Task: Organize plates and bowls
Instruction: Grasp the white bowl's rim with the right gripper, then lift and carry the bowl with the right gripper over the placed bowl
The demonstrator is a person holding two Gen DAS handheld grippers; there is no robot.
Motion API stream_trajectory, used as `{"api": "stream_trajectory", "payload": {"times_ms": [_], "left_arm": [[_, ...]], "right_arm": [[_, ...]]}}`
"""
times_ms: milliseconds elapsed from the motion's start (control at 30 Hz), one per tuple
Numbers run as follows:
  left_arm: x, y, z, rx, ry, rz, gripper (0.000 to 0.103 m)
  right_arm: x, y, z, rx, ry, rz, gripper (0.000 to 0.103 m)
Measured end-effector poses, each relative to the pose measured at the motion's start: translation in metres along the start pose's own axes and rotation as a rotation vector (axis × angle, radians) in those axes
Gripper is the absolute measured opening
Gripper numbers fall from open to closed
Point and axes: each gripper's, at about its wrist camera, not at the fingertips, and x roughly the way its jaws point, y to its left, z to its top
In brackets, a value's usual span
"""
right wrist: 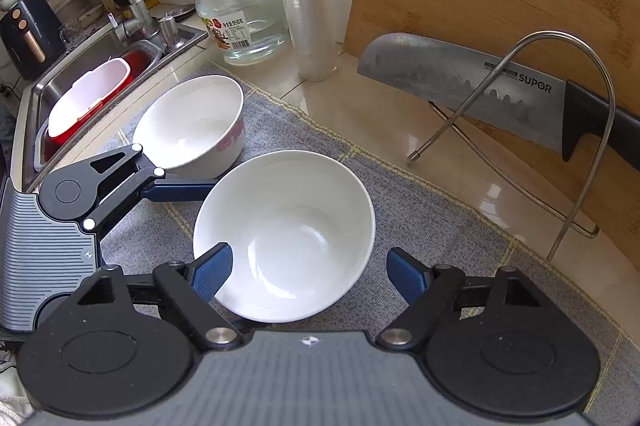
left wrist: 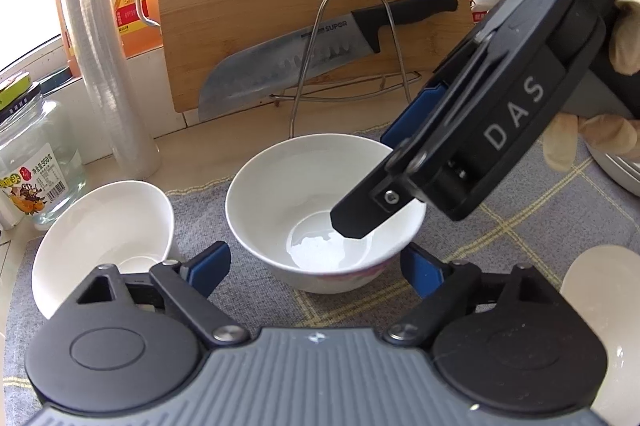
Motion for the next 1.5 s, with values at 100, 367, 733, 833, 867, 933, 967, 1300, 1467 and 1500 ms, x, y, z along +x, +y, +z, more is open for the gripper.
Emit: {"api": "stream_trajectory", "payload": {"times_ms": [100, 367, 733, 833, 867, 933, 967, 1300, 1467, 1500], "left_arm": [[0.001, 0.000, -0.001, -0.003, 0.002, -0.006, 0.089], [0.003, 0.002, 0.001, -0.005, 0.004, -0.024, 0.088], [0.004, 0.001, 0.001, 0.001, 0.000, -0.041, 0.082], [0.004, 0.001, 0.002, 0.002, 0.008, -0.041, 0.082], [0.004, 0.001, 0.003, 0.003, 0.011, -0.041, 0.082], [0.004, 0.001, 0.003, 0.003, 0.016, -0.042, 0.082], [0.003, 0.001, 0.003, 0.000, 0.020, -0.044, 0.082], [-0.009, -0.002, 0.013, 0.012, 0.034, -0.051, 0.082], [-0.018, -0.008, 0.018, 0.027, 0.044, -0.062, 0.082], [-0.020, -0.008, 0.018, 0.025, 0.044, -0.066, 0.082]], "right_arm": [[0.003, 0.000, 0.001, 0.002, 0.004, 0.006, 0.085], [0.008, -0.004, 0.004, 0.017, -0.003, 0.021, 0.082], [0.009, -0.002, 0.005, 0.023, -0.009, 0.035, 0.081], [0.009, -0.002, 0.005, 0.024, -0.009, 0.032, 0.081], [0.009, -0.001, 0.005, 0.023, -0.008, 0.030, 0.081], [0.008, 0.000, 0.005, 0.021, -0.008, 0.029, 0.081], [0.007, 0.000, 0.005, 0.020, -0.008, 0.030, 0.081], [-0.003, 0.006, 0.001, 0.023, -0.019, 0.023, 0.081], [-0.014, 0.011, -0.005, 0.024, -0.028, 0.014, 0.081], [-0.017, 0.012, -0.006, 0.025, -0.031, 0.011, 0.081]]}}
